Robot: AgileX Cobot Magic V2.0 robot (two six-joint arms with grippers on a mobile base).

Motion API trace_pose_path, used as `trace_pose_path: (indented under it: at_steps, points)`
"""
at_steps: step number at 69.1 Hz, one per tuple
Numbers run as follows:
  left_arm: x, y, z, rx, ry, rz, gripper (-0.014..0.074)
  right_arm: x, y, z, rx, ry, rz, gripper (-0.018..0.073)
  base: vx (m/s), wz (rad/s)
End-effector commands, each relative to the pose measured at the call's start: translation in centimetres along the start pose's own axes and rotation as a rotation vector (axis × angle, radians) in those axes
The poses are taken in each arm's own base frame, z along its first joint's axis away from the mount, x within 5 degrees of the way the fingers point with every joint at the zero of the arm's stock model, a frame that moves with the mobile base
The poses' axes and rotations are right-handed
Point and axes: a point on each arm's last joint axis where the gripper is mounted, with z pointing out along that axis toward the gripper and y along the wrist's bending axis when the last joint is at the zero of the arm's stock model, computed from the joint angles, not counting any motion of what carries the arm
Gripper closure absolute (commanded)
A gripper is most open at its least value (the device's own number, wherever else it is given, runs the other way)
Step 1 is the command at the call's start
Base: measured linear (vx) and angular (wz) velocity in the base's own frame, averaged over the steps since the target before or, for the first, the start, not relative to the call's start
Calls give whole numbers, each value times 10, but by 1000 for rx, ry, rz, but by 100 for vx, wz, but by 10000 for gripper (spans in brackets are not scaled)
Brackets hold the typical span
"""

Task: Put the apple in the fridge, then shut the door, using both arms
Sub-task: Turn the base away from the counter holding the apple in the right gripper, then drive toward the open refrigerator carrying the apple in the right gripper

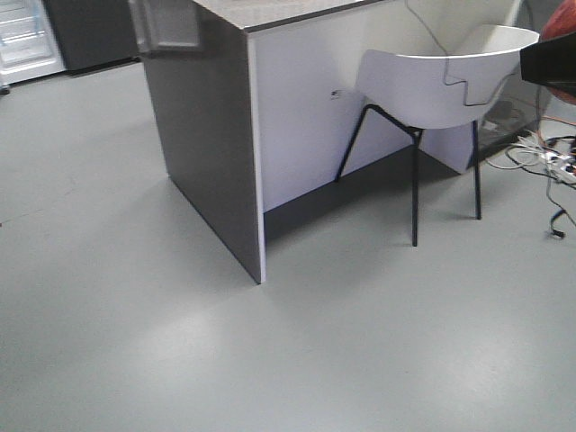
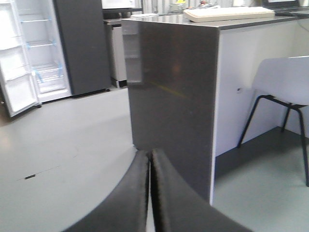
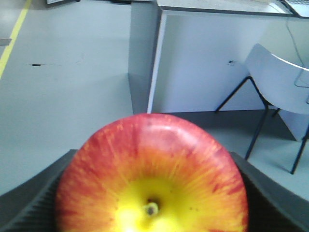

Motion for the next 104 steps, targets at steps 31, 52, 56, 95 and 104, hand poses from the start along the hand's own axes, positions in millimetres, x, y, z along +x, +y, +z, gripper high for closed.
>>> trace_pose_path:
  at_steps: [31,52,56,95,104]
  points:
    - [-2,-1,0,19,-68,-7,604,-14,0,-12,33,-114,1,483,3,32]
    - [-2,-1,0,19,-68,-7,604,-14,0,-12,33,-114,1,483,6,31]
    - [-2,-1,0,19,-68,-7,604,-14,0,-12,33,-114,1,483,7,27]
    - [-2,-1,0,19,-68,-7,604,-14,0,-12,33,-114,1,483,7,23]
    - [-2,-1,0,19,-68,-7,604,-14,0,-12,33,-114,1,483,8,15]
